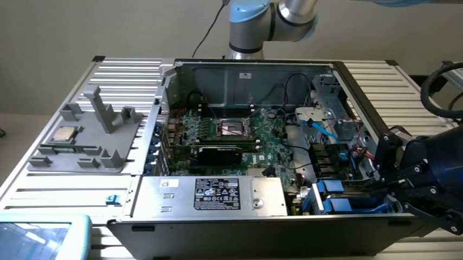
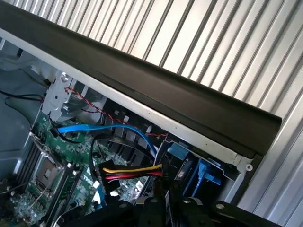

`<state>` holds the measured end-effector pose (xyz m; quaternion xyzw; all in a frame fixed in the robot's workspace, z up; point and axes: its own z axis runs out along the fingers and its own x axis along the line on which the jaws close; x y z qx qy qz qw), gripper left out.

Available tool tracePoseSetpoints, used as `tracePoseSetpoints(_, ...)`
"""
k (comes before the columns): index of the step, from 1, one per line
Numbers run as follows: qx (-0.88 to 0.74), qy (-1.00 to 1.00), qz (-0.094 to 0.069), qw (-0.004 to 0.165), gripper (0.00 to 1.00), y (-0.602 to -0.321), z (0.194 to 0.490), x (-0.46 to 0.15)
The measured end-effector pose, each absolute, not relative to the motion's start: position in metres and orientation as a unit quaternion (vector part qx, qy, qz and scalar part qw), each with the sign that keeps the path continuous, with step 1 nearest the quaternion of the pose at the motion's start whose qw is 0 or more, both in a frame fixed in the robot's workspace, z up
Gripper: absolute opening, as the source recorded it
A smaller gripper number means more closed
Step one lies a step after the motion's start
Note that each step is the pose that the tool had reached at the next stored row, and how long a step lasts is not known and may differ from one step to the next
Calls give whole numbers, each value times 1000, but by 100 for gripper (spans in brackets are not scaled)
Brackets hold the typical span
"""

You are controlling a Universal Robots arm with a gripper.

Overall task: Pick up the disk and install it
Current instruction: 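Insert the first disk wire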

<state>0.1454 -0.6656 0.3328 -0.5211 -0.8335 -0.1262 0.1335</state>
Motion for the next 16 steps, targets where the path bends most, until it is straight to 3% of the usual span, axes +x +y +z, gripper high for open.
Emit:
tracePoseSetpoints(5,-522,-834,-122,131,16,-665,333,144)
tracePoseSetpoints(11,-525,-837,-100,115,16,-660,337,143)
tracePoseSetpoints(16,-526,-839,-90,109,16,-654,348,143)
